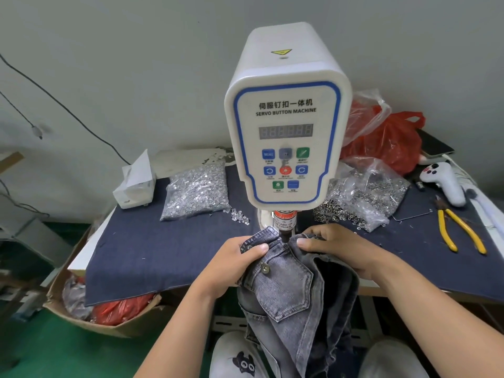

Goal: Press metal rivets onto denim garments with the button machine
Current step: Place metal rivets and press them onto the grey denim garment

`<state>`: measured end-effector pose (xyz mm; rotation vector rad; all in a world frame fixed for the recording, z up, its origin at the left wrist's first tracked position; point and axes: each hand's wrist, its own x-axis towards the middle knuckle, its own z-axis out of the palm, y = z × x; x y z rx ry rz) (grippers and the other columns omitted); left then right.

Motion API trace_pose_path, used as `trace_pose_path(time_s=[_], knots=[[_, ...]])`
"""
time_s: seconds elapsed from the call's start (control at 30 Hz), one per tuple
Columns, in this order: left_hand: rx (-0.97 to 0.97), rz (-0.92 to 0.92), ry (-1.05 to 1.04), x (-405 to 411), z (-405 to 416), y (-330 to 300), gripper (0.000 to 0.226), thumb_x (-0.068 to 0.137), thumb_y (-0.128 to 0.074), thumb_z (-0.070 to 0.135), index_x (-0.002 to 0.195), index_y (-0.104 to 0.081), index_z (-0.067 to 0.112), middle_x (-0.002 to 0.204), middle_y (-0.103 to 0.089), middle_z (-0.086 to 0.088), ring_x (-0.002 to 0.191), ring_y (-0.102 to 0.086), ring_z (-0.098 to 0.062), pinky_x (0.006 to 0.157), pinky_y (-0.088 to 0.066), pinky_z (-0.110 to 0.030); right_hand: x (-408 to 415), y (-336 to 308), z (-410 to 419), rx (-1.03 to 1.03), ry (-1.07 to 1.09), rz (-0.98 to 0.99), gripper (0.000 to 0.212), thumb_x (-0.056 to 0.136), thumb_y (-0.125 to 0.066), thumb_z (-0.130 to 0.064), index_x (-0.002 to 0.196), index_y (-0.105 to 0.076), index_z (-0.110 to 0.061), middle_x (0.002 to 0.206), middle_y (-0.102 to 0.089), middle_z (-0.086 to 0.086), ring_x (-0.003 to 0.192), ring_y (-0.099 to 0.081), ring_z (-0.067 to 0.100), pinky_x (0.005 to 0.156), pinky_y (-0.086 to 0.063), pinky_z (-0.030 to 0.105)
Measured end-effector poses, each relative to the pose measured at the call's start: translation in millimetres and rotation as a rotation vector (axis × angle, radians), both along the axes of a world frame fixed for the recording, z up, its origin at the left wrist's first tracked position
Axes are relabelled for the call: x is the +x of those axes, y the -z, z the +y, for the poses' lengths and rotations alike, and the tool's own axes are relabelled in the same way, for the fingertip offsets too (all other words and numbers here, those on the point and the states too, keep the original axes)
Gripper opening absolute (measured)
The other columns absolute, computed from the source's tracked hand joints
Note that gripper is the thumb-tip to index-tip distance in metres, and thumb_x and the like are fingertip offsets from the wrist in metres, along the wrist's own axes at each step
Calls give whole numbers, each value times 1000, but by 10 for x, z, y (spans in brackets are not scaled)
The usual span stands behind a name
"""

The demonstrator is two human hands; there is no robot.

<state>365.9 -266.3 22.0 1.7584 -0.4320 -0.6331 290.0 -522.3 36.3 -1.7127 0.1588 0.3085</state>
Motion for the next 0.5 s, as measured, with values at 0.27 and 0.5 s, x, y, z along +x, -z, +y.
trace_pose_path(time_s=[0.27, 0.5], knots=[[-40, 36, 3, 48, 9, 19, 27, 96, -67, 41, 104, -80, 18, 110, -80, -9, 100, -75, -19, 94, -57, -41, 30, 80, -58, 71, -10, -17, 16, 94, -72, -34, 102, -77, -21, 105, -77, 11, 94, -71, 15, 83, -53, 28], [72, -125, 92, 34, 17, -15, 17, 105, -63, 35, 106, -77, 26, 109, -80, 3, 102, -75, -12, 92, -58, -33, -20, 111, -55, 6, -43, -41, 27, 88, -74, -46, 103, -76, -24, 105, -79, 4, 96, -73, 12, 84, -53, 27]])
